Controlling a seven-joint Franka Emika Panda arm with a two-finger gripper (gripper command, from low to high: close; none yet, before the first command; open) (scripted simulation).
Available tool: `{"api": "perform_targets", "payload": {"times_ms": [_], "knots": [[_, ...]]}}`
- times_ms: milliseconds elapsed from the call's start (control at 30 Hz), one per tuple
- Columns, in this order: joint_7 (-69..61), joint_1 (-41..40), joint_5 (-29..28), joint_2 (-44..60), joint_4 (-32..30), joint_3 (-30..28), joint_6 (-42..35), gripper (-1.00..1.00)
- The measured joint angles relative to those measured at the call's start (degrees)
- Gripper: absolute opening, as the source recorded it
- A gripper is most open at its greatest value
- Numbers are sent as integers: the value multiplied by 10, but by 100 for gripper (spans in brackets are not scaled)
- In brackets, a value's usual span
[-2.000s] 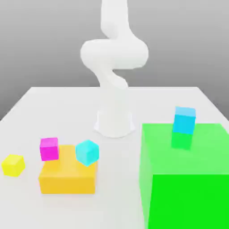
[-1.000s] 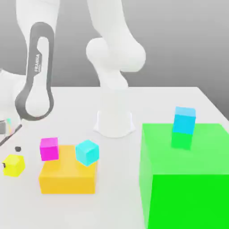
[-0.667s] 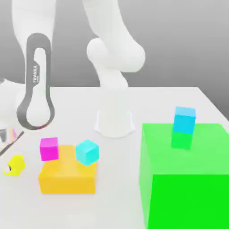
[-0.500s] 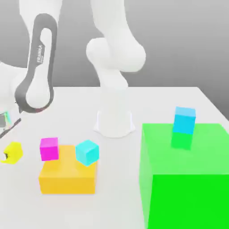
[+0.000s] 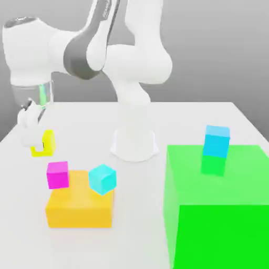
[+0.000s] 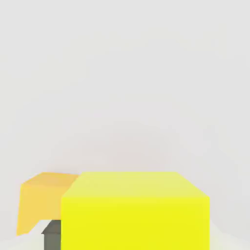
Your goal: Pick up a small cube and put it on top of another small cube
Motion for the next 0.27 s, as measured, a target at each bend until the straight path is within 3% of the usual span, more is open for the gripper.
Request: {"api": "perform_targets", "payload": {"times_ms": [167,200,267], "knots": [[-6,5,4,80,-24,-2,104,-100],[-6,6,4,92,-27,-3,119,100],[-6,6,4,92,-27,-3,119,100]]}}
